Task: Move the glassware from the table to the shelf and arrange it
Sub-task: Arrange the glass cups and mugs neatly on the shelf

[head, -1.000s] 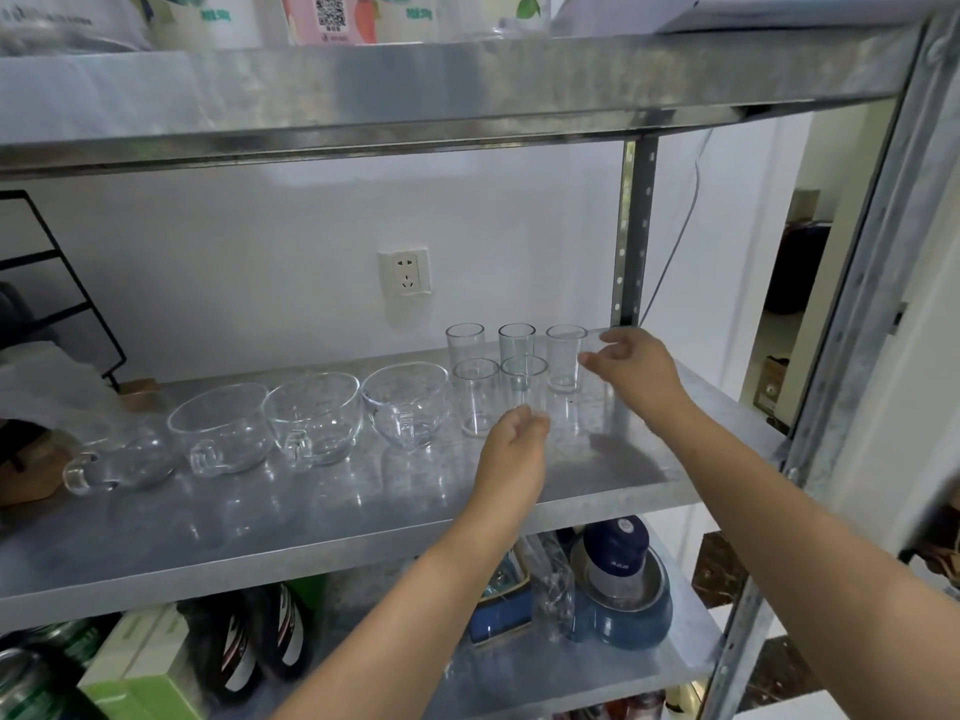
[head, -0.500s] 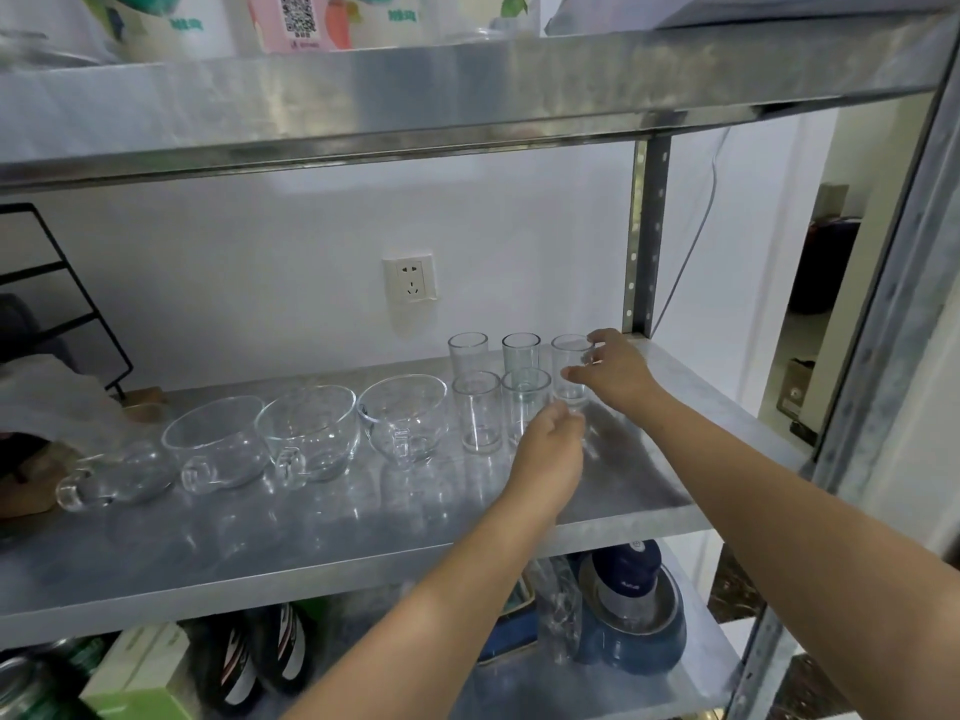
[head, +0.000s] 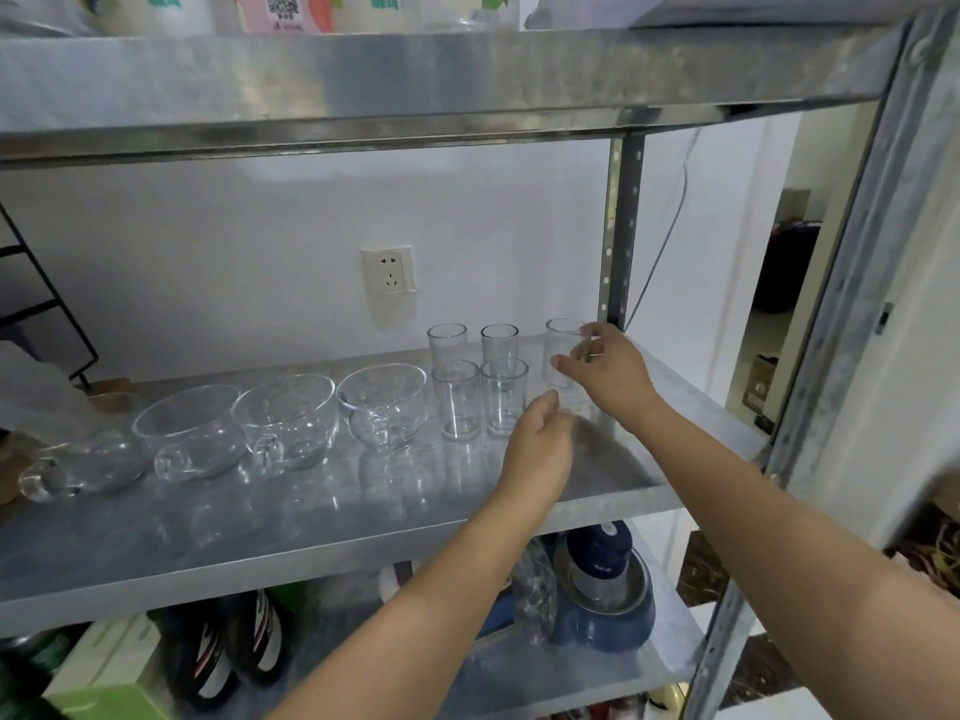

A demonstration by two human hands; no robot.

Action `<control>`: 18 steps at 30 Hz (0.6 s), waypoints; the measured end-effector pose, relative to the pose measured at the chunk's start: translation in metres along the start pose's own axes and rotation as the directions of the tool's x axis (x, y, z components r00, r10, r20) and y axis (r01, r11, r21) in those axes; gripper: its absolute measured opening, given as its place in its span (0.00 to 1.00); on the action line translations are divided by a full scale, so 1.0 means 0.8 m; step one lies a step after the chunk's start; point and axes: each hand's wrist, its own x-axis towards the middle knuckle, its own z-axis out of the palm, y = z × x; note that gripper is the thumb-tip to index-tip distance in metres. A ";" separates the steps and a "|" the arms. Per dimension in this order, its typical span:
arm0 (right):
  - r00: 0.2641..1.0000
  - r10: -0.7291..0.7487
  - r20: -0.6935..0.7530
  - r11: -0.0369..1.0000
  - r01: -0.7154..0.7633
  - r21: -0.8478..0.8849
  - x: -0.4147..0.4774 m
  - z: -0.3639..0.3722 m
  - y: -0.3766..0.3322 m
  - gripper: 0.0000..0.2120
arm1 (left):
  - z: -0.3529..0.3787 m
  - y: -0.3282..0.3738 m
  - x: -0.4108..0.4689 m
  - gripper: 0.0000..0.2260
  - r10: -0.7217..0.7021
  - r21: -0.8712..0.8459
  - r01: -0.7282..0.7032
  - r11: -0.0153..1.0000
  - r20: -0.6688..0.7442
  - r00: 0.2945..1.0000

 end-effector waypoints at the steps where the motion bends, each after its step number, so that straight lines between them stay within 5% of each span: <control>1: 1.000 -0.020 -0.019 1.000 0.020 0.011 -0.013 -0.002 -0.002 0.26 | 0.000 -0.003 -0.002 0.21 0.025 0.004 -0.025 1.000 0.004 1.000; 9: 0.994 -0.048 -0.099 0.999 0.048 -0.008 -0.070 0.010 0.006 0.27 | -0.004 -0.022 -0.007 0.20 0.147 0.023 -0.148 0.989 0.019 0.989; 18: 0.998 -0.057 -0.028 0.997 0.056 -0.050 -0.074 0.013 0.009 0.28 | -0.005 -0.028 -0.003 0.22 0.126 -0.024 -0.127 0.992 -0.018 0.992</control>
